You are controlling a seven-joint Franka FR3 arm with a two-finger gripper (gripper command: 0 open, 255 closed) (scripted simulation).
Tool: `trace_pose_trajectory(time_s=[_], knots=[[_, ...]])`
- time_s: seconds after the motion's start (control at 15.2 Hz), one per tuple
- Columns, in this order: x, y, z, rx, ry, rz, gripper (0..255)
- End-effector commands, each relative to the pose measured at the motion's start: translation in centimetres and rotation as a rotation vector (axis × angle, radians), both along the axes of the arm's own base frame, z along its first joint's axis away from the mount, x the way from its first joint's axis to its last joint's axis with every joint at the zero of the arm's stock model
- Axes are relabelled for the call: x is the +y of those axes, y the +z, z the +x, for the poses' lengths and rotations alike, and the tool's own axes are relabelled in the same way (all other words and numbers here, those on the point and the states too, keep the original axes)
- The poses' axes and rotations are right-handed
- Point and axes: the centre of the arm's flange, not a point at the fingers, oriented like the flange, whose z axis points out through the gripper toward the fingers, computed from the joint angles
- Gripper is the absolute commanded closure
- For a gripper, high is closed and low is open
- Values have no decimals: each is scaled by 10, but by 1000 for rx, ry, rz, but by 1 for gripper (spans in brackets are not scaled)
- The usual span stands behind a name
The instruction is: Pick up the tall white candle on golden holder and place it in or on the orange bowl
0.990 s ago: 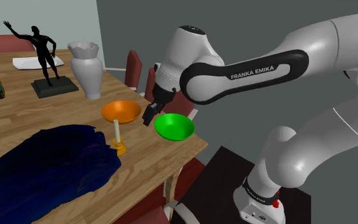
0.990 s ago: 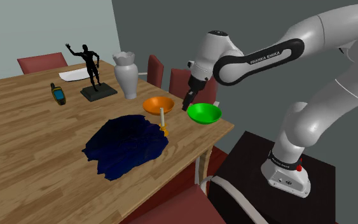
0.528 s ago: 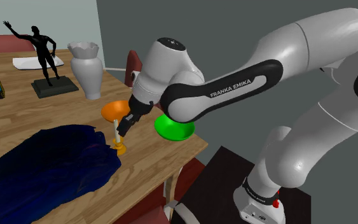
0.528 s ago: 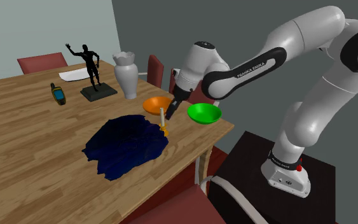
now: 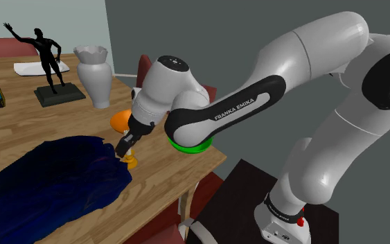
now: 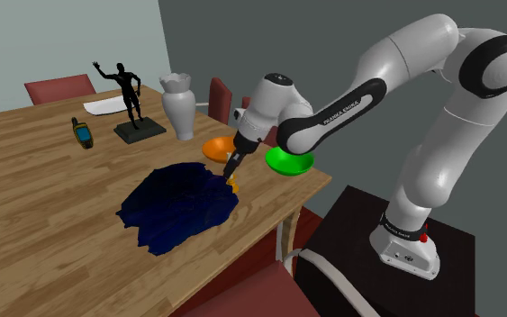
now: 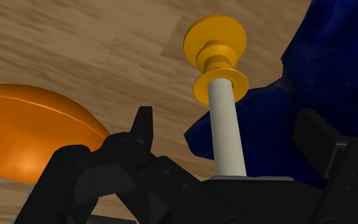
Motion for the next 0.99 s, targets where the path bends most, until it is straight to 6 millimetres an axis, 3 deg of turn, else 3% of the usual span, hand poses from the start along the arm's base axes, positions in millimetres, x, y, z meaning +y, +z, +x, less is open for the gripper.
trace_pose_trajectory(time_s=[0.0, 0.53, 0.59, 0.92], knots=[[3, -12, 6, 0, 0, 0, 0], [3, -12, 6, 0, 0, 0, 0], [4, -12, 5, -1, 0, 0, 255], [4, -12, 5, 0, 0, 0, 255]])
